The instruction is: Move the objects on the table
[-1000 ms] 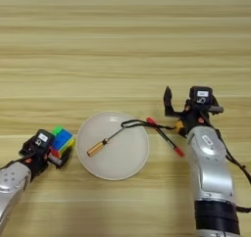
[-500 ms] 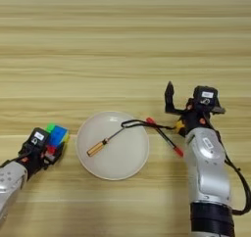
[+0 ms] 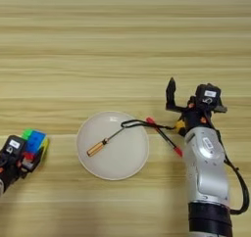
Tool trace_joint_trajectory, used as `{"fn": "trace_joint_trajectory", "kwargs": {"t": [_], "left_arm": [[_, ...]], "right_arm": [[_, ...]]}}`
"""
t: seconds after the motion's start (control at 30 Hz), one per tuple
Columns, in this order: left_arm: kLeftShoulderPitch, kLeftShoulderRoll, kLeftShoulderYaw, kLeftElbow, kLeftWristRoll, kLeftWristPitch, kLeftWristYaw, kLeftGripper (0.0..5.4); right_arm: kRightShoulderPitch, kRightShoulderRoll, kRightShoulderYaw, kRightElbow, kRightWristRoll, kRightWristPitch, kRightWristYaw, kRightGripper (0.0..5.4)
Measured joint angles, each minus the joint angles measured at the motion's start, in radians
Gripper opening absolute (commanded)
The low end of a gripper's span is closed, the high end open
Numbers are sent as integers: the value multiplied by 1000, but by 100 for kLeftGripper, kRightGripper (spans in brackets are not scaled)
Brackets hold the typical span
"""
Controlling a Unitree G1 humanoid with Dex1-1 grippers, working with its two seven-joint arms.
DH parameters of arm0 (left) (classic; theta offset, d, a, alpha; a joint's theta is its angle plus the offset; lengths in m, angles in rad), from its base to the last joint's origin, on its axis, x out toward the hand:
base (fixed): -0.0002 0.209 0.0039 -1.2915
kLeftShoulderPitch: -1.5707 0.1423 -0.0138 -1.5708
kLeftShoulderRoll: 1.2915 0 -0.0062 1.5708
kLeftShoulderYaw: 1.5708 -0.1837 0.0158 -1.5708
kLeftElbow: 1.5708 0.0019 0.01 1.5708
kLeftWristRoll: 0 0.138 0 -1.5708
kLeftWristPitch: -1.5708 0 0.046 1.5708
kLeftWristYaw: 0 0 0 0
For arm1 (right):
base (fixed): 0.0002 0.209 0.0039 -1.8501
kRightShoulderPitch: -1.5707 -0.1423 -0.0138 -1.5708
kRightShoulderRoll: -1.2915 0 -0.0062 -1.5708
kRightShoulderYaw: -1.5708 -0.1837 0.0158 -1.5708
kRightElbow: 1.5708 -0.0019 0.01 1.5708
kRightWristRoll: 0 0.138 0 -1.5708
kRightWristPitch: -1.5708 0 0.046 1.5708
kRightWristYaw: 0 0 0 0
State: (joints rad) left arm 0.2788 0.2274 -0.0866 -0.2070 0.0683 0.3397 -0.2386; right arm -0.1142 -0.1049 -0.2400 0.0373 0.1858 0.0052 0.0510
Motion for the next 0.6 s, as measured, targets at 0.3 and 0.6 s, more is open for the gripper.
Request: {"fn": "trace_joint_trajectory", "kwargs": {"t": [0.3,0.6], "left_arm": [[-11,-2,24,57,0,-10,10,358],[-18,-11,21,89,6,-36,23,443]], "right_arm": [[-14,-2,1,36,1,-19,2,540],[-16,-12,15,46,-16,-48,20,540]]}}
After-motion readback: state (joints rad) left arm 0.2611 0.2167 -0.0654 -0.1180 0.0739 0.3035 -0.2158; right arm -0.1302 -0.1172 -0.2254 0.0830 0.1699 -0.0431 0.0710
